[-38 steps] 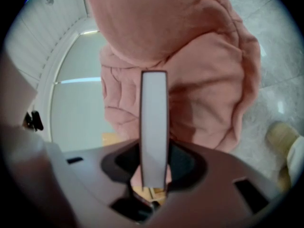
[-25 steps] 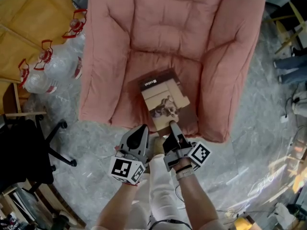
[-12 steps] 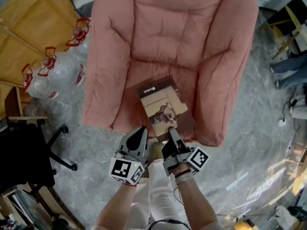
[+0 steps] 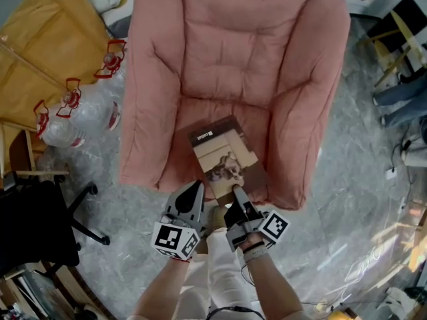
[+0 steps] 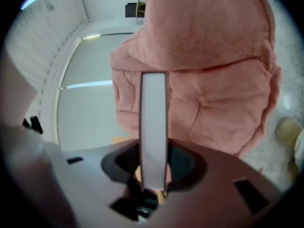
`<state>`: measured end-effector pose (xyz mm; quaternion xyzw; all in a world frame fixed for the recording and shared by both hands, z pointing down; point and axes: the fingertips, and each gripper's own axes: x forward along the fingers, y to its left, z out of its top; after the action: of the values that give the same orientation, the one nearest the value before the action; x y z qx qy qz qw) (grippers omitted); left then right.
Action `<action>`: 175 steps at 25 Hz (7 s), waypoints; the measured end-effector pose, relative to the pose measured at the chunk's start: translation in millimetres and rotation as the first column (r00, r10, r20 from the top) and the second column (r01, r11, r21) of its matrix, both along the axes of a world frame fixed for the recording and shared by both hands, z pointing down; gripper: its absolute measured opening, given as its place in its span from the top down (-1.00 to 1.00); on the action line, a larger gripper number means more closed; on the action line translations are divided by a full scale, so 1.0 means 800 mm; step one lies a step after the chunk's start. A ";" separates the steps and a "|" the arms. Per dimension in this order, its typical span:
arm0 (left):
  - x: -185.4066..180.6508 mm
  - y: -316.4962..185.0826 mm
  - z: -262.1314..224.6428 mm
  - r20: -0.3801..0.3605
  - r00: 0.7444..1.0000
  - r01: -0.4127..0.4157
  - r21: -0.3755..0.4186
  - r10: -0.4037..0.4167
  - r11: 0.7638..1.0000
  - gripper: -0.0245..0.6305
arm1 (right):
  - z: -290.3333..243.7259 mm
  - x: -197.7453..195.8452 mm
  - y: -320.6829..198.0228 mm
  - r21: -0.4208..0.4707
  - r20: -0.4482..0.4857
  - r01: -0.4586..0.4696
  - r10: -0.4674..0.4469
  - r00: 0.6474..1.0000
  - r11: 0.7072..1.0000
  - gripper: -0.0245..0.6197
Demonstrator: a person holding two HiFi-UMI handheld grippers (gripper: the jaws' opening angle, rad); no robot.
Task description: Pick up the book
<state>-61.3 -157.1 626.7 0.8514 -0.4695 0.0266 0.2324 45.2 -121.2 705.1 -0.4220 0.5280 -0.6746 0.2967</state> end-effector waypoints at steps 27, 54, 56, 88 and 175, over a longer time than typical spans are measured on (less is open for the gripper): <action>-0.008 -0.013 -0.044 -0.010 1.000 0.020 0.027 -0.020 0.999 0.86 | -0.049 0.002 -0.006 0.013 0.009 0.017 -0.017 1.000 1.000 0.43; -0.005 -0.010 -0.086 -0.020 1.000 -0.010 0.048 0.011 0.999 0.86 | -0.103 0.007 -0.010 0.044 0.032 0.030 -0.032 0.999 0.999 0.43; -0.006 -0.011 -0.091 -0.020 1.000 -0.011 0.052 0.012 0.999 0.86 | -0.107 0.006 -0.011 0.045 0.030 0.033 -0.034 0.999 0.998 0.43; 0.004 -0.007 -0.140 -0.024 0.998 -0.049 0.092 0.052 0.995 0.86 | -0.163 0.007 -0.005 0.102 0.041 0.050 -0.054 0.998 0.994 0.43; 0.008 -0.044 -0.258 -0.060 0.994 -0.082 0.199 0.095 0.976 0.86 | -0.282 0.019 -0.051 0.178 0.053 0.120 -0.131 0.990 0.977 0.43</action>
<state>-55.1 -192.6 420.4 0.8907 -0.4231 -0.0391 0.1618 60.2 -161.9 479.8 -0.3384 0.6008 -0.6565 0.3058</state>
